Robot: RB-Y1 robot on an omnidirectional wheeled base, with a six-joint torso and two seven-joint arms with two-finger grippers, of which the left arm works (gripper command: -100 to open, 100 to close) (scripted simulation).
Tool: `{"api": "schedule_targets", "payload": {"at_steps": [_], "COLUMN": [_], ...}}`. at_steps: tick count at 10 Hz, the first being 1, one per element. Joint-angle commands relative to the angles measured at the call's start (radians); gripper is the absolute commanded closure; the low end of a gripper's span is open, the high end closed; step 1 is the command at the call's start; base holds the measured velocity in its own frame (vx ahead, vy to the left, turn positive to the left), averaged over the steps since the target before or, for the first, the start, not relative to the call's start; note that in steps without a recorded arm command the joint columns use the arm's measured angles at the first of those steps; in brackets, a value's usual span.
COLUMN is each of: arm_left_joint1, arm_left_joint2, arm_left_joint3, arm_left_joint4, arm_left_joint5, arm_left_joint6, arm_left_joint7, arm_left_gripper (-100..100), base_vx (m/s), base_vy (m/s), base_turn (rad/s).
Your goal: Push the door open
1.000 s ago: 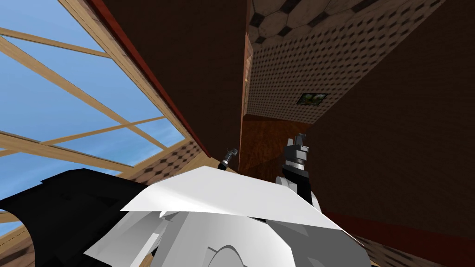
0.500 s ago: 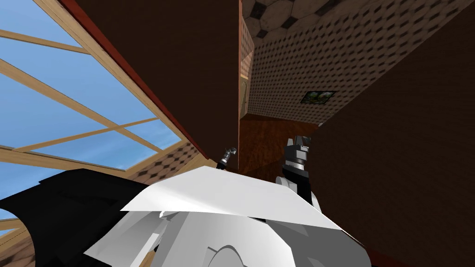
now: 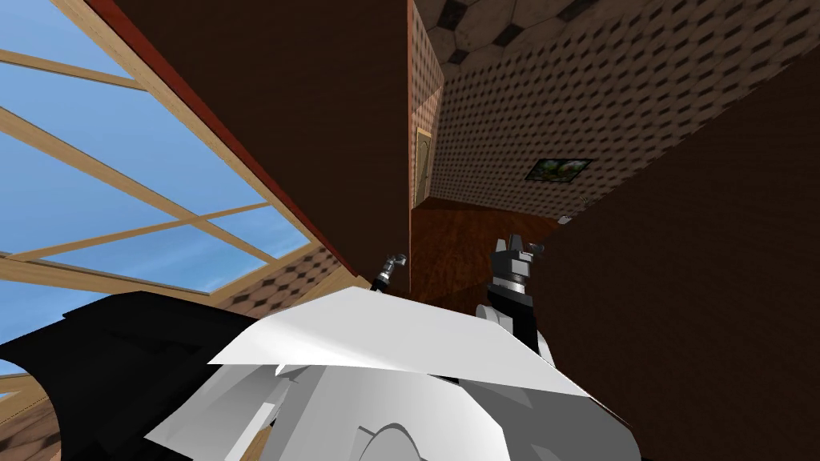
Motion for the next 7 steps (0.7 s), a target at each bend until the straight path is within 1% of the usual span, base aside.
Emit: {"api": "schedule_targets", "payload": {"at_steps": [1,3,4,5,6,7], "arm_left_joint1": [-0.015,-0.024,-0.027,-0.031,-0.031,-0.038], "arm_left_joint2": [-0.001,-0.008,-0.009,-0.014,-0.014,-0.021], "arm_left_joint3": [0.031,0.063,0.071,0.086,0.086,0.108], "arm_left_joint4": [0.012,0.024,0.027,0.032,0.032,0.040], "arm_left_joint5": [0.009,0.021,0.024,0.029,0.029,0.037], "arm_left_joint6": [-0.011,-0.011,-0.011,-0.011,-0.011,-0.011], "arm_left_joint7": [-0.014,-0.024,-0.027,-0.032,-0.032,-0.039], "arm_left_gripper": [100,100,100,100,100,100], "base_vx": [0.107,0.158,0.141,0.151,0.118,0.133], "base_vy": [-0.116,-0.111,-0.109,-0.120,-0.075,-0.089], "base_turn": [0.064,0.068,0.056,0.069,0.057,0.060]}}
